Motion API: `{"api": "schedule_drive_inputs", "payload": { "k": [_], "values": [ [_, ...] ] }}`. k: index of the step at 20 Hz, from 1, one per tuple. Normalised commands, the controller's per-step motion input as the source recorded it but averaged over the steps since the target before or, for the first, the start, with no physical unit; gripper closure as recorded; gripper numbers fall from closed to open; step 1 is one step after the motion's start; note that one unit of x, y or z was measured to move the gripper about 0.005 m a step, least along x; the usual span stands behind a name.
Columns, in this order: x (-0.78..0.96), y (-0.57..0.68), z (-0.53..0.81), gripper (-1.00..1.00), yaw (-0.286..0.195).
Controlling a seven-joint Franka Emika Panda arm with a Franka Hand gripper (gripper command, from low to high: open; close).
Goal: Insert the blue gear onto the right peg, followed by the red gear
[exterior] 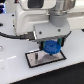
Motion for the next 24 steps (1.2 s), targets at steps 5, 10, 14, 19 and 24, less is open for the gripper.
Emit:
{"api": "schedule_drive_inputs", "payload": {
  "k": [5,10,14,19,24],
  "values": [
    [0.4,0.05,0.15,1.0,0.0],
    [0.39,0.03,0.22,1.0,0.0],
    [0.28,0.02,-0.01,1.0,0.0],
    [-0.06,0.0,0.06,1.0,0.0],
    [0.0,0.0,-0.19,1.0,0.0]
  ]
}}
